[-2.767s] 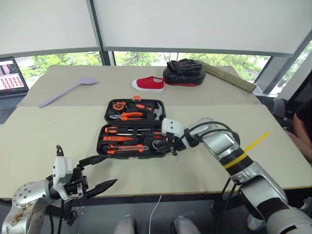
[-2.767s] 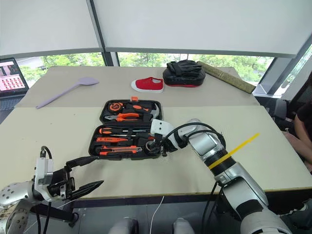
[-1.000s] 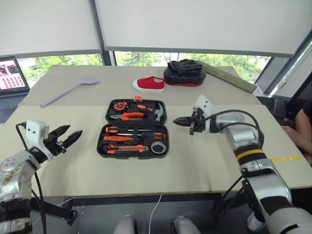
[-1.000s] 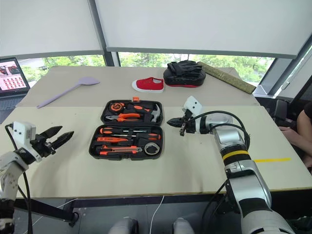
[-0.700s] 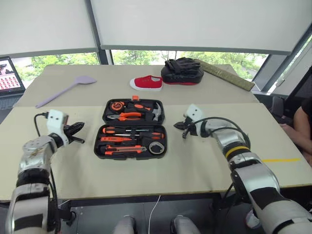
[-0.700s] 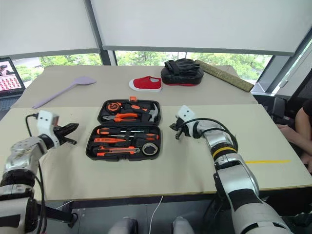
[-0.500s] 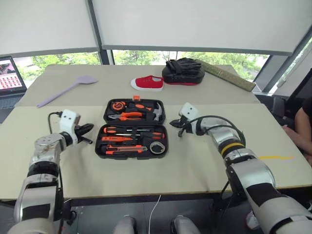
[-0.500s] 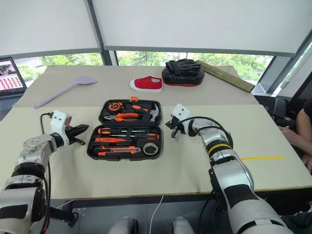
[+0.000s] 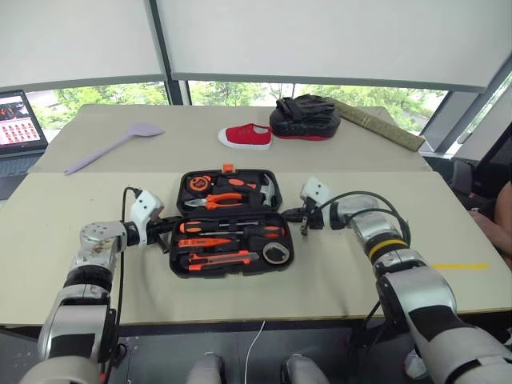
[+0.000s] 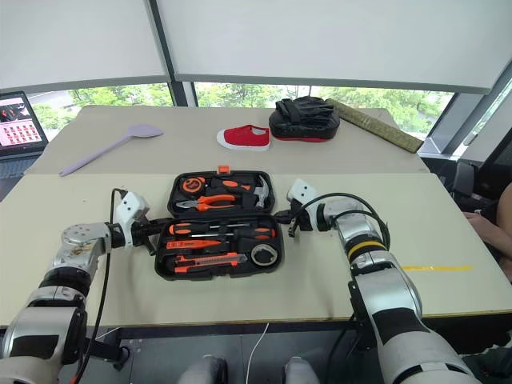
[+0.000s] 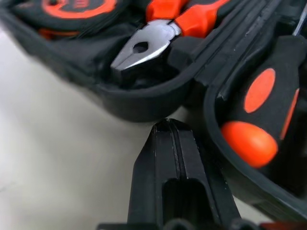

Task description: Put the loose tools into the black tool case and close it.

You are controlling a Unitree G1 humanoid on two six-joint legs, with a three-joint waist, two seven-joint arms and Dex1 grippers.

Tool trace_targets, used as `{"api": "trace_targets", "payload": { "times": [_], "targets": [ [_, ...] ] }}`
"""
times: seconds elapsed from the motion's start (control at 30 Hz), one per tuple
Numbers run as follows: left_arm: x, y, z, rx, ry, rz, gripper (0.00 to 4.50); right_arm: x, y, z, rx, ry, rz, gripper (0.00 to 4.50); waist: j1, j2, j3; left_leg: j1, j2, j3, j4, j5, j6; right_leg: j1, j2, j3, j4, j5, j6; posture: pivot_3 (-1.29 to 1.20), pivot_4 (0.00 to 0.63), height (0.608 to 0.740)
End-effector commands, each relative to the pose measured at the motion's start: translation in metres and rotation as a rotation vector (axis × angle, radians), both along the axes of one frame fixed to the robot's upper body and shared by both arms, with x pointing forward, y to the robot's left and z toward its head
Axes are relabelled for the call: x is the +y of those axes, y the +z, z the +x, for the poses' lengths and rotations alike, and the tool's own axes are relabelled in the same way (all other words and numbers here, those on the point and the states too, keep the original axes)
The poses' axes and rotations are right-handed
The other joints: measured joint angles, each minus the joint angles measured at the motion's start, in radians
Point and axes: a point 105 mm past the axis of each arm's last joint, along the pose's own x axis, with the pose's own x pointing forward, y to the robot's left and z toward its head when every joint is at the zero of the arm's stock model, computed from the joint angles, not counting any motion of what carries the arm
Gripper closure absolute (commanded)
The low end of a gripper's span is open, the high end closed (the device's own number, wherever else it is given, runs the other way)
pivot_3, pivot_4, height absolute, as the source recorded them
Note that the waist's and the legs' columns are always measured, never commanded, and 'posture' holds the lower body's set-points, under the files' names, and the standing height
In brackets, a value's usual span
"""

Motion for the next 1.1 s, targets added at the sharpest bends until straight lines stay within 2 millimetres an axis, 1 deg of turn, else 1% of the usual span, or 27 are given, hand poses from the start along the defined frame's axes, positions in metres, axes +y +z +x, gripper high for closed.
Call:
{"api": "trace_targets", "payload": {
  "times": [0.03,0.1,0.2,0.27,0.33,0.4,0.47,0.53,0.63,0.7,0.8,0.9,1.0,1.1],
  "targets": [
    [-0.019,0.000,-0.013,-0.012,-0.114,-0.003,4.46,-0.004,0.009,-0.013,-0.010,0.073,0.016,4.50,0.001,0.000,0.000,0.000,0.000,0.000,0.000,0.000,0.000,0.000,0.000,0.000,0.001,0.000,0.000,0.00,0.150,0.740],
    [-0.016,-0.004,-0.020,-0.003,-0.103,0.011,4.46,-0.012,0.004,-0.025,0.025,0.111,0.001,4.50,0.002,0.000,0.000,0.000,0.000,0.000,0.000,0.000,0.000,0.000,-0.001,0.000,0.000,0.000,0.000,0.00,0.150,0.740],
    [-0.015,-0.008,-0.031,0.017,-0.116,0.018,4.46,-0.015,0.002,-0.038,0.056,0.145,0.008,4.50,0.000,0.000,0.000,0.000,0.000,0.000,0.001,0.000,0.000,0.000,-0.001,0.000,-0.001,0.000,0.000,0.00,0.150,0.740],
    [-0.015,-0.006,-0.033,0.017,-0.114,0.014,4.46,-0.016,0.001,-0.045,0.078,0.152,0.013,4.50,-0.001,0.000,0.000,0.002,0.000,0.000,0.001,0.000,0.000,0.001,0.000,0.000,0.000,0.000,0.000,0.00,0.150,0.740],
    [-0.009,0.000,-0.032,0.030,-0.078,-0.006,4.46,-0.019,-0.001,-0.050,0.104,0.142,0.035,4.50,-0.002,0.000,0.000,0.002,0.000,0.000,0.002,0.001,-0.001,0.001,0.000,0.001,0.001,0.000,0.000,0.00,0.150,0.740],
    [-0.002,0.006,-0.030,0.044,-0.046,-0.022,4.46,-0.021,-0.002,-0.051,0.107,0.123,0.041,4.50,-0.003,0.000,0.000,0.003,0.000,0.000,0.002,0.001,-0.001,0.001,0.000,0.001,0.002,0.000,0.000,0.00,0.150,0.740],
    [0.000,0.009,-0.030,0.051,-0.040,-0.024,4.46,-0.022,-0.003,-0.054,0.108,0.123,0.039,4.50,-0.004,0.000,0.000,0.003,0.000,0.000,0.002,0.001,-0.001,0.001,0.001,0.001,0.002,0.000,0.000,0.00,0.150,0.740],
    [0.002,0.010,-0.030,0.044,-0.038,-0.022,4.46,-0.025,-0.003,-0.051,0.089,0.093,0.031,4.50,-0.004,0.000,0.000,0.003,0.000,-0.001,0.003,0.001,-0.001,0.001,0.001,0.001,0.003,0.000,0.000,0.00,0.150,0.740],
    [0.004,0.010,-0.030,0.040,-0.031,-0.005,4.46,-0.039,-0.004,-0.030,0.014,-0.054,-0.024,4.50,-0.003,0.000,0.000,0.003,0.000,-0.001,0.003,0.001,-0.001,0.001,0.001,0.001,0.003,0.000,0.000,0.00,0.150,0.740],
    [0.003,0.010,-0.030,0.040,-0.033,-0.012,4.46,-0.043,-0.001,-0.016,-0.039,-0.123,-0.039,4.50,-0.002,0.000,0.000,0.003,0.000,-0.001,0.003,0.002,-0.001,0.001,0.001,0.001,0.003,0.000,0.000,0.00,0.150,0.740],
    [-0.002,0.009,-0.033,0.046,-0.053,-0.019,4.46,-0.034,0.005,-0.002,-0.091,-0.142,-0.033,4.50,-0.002,0.000,0.000,0.003,0.000,-0.001,0.003,0.003,-0.001,0.001,0.001,0.001,0.003,0.000,0.000,0.00,0.150,0.740],
    [-0.004,0.008,-0.032,0.044,-0.055,-0.022,4.46,-0.016,0.006,0.001,-0.079,-0.083,0.003,4.50,-0.005,0.000,0.000,0.003,0.001,-0.001,0.003,0.003,-0.001,0.001,0.001,0.001,0.003,0.000,0.000,0.00,0.150,0.740],
    [-0.006,0.007,-0.031,0.041,-0.051,-0.025,4.46,-0.001,0.001,-0.005,-0.054,0.013,-0.007,4.50,-0.006,0.000,0.000,0.003,0.001,-0.001,0.002,0.003,-0.001,0.001,0.002,0.001,0.003,0.000,0.000,0.00,0.150,0.740],
    [-0.011,0.004,-0.031,0.029,-0.066,0.000,4.46,0.007,-0.008,-0.021,-0.012,0.145,-0.041,4.50,-0.003,0.000,0.000,0.003,0.000,-0.001,0.002,0.003,-0.001,0.001,0.001,0.001,0.002,0.000,0.000,0.00,0.150,0.740]
  ]
}}
